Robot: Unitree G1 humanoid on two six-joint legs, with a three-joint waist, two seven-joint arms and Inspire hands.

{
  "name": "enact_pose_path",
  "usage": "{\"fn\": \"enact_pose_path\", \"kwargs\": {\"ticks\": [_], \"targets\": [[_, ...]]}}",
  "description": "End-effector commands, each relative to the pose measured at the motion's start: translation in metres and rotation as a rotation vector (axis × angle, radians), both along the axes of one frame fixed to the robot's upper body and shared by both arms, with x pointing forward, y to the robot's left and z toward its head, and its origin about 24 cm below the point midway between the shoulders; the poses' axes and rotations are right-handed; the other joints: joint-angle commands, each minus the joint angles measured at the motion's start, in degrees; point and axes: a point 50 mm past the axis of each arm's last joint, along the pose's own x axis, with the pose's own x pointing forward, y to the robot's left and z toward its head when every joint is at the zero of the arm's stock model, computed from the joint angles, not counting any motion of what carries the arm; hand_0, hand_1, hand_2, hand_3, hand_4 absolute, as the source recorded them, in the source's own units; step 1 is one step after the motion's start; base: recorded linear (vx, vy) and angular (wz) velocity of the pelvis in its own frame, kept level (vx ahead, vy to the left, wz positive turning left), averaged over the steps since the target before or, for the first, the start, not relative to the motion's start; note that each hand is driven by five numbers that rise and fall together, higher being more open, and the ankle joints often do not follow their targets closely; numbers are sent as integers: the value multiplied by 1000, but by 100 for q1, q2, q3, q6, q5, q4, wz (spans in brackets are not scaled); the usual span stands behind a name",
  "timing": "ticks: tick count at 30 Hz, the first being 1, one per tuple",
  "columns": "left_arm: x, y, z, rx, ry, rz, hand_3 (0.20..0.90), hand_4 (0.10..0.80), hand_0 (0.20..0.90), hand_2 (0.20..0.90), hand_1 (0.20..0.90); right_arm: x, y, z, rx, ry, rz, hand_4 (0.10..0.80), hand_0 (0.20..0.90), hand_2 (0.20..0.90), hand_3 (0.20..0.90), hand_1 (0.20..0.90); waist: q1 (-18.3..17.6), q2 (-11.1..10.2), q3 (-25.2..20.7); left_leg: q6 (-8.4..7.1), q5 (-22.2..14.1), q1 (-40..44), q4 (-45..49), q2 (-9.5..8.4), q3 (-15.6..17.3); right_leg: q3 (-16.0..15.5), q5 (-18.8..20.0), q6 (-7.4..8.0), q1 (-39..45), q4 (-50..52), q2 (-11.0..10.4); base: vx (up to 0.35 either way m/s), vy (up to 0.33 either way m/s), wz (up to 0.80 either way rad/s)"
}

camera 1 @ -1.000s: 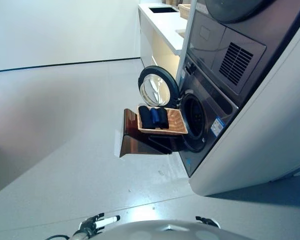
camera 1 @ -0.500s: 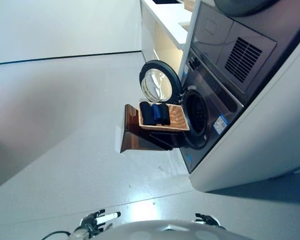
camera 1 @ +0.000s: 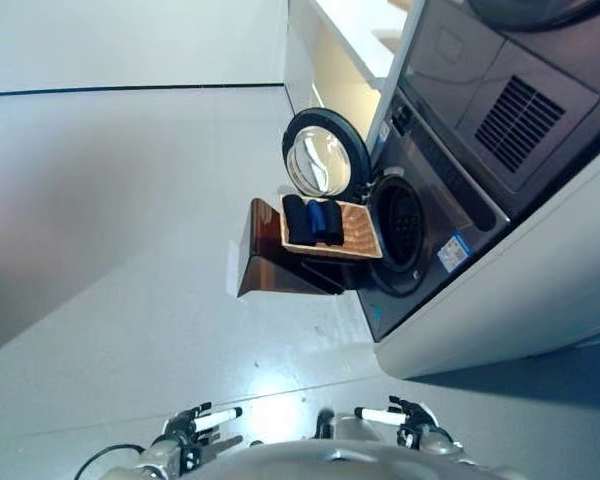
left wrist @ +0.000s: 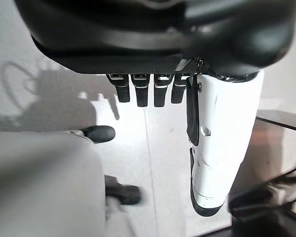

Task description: Pick up the clothes and place them into the washing machine

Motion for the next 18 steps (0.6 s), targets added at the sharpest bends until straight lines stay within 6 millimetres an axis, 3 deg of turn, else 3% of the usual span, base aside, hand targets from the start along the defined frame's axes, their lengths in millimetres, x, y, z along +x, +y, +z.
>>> {"fn": "enact_pose_path", "kwargs": {"ticks": [1,3,4,5,6,9,10,11,13,14,16,17,18], "targets": [[24,7,7,26,-94,24,900,800,900,900,900,-24,-30,2,-113,112,15,800,900,900,900,900,-77,47,-26,-719,-454,847,188,126,-228,-69,1248,102,-71,-783,-4,226,-114,16],[27,2,7,14,-108,52,900,800,900,900,900,-28,-31,1,-116,131,16,800,900,900,900,900,-172,46,-92,-832,-540,1270,48,301,-374,-124,1452,107,-271,-773,53,477,-271,31],[27,-3,6,-1,-113,63,900,800,900,900,900,-30,-31,1,-113,131,14,800,900,900,900,900,-258,41,-180,-878,-519,1280,180,484,-495,138,1454,-4,-219,-793,215,369,-237,33],[27,-3,6,-1,-113,63,900,800,900,900,900,-30,-31,1,-113,131,14,800,900,900,900,900,-258,41,-180,-878,-519,1280,180,484,-495,138,1454,-4,-219,-793,215,356,-272,62],[29,-5,6,-9,-123,81,900,800,900,900,900,-29,-30,1,-110,126,9,800,900,900,900,900,-304,87,-237,-930,-430,1251,314,626,-520,316,1411,-62,-187,-728,348,273,-232,79],[29,-10,5,-38,-138,146,900,800,900,900,900,-28,-26,0,-93,106,-14,800,900,900,900,900,-334,178,-364,-1107,218,1054,1064,981,-573,353,1098,-311,-54,-368,695,427,-363,66],[33,-20,5,-71,-153,137,900,800,900,900,900,-23,-28,2,-96,79,-35,800,900,900,900,900,-273,146,-346,-1111,810,375,2460,896,-584,357,926,-499,336,-535,795,330,-279,6],[33,-19,5,-71,-153,137,900,800,900,900,900,-23,-28,2,-95,79,-35,800,900,900,900,900,-289,124,-360,-1109,831,353,2453,873,-600,353,930,-497,318,-534,768,301,-309,-3],[44,-24,7,-88,-193,107,900,800,900,900,900,-11,-30,5,-103,46,-10,800,900,900,900,900,-149,-1,-159,-1063,1186,-270,3770,681,-599,410,735,-699,719,-594,814,247,-303,-15],[51,-25,10,-93,-219,114,900,800,900,900,900,0,-30,7,-113,21,26,800,900,900,900,900,2,-169,14,-965,1133,-764,4335,593,-460,515,580,-790,1001,-590,778,323,-320,-26],[53,-23,11,-94,-233,137,900,800,900,900,900,11,-31,10,-118,-9,39,800,900,900,900,900,242,-247,157,-864,745,-1564,4310,397,-191,624,435,-816,1270,-569,793,277,-173,-26],[53,-23,11,-93,-233,137,900,800,900,900,900,11,-31,10,-118,-9,39,800,900,900,900,900,236,-262,146,-862,763,-1576,4294,382,-189,624,437,-813,1253,-566,778,306,-67,-27],[51,-22,10,-89,-226,144,900,800,900,900,900,16,-31,12,-119,-32,34,800,900,900,900,900,351,-291,201,-855,652,-2039,3836,448,162,743,307,-780,1548,-669,808,193,-31,-25]]}}
